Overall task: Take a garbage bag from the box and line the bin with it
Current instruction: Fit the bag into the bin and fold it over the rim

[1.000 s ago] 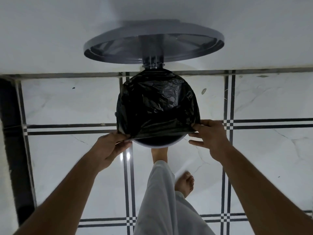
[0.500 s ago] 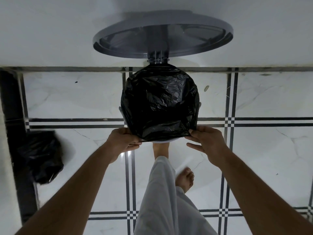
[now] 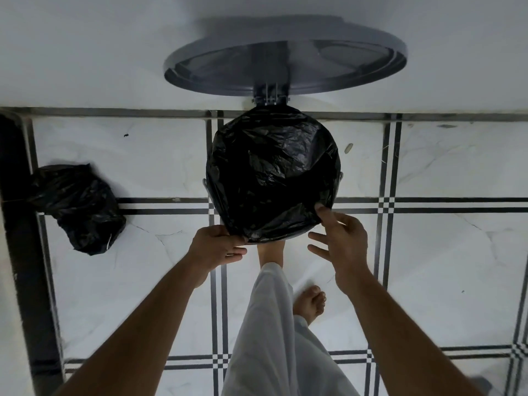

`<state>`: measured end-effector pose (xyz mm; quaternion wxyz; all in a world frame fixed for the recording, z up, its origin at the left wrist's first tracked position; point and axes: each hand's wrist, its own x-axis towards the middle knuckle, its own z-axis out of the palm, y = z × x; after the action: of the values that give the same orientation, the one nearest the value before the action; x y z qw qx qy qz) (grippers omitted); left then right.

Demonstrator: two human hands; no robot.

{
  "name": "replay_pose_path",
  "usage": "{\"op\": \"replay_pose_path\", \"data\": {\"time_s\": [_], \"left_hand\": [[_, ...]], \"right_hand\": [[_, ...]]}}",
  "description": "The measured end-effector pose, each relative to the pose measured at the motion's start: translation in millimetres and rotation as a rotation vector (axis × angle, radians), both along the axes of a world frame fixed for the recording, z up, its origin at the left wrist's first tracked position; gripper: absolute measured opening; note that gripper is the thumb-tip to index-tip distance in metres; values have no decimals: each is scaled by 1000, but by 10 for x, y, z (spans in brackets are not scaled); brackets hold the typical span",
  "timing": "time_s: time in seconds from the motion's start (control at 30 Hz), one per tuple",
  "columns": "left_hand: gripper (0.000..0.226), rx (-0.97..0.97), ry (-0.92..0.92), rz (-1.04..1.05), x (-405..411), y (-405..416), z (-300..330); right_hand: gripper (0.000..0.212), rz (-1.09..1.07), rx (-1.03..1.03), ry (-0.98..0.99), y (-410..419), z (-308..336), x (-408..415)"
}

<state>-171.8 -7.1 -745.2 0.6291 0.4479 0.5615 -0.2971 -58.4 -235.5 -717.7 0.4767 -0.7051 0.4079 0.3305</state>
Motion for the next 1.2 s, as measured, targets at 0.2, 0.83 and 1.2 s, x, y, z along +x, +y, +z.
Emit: {"op": "replay_pose_path", "data": {"time_s": [0.2,0.83,1.2], "left_hand": [[32,-5,-17,1,-21,-14,10],[13,150,52,59,56,-103,-317],[39,227,-107,304,333,315,4]], "right_hand": [[20,97,-44,-72,61,-43,-69],[16,127,207,12,-405,-345,-20],[28,-37,71,-97,-249,-398,541]]}}
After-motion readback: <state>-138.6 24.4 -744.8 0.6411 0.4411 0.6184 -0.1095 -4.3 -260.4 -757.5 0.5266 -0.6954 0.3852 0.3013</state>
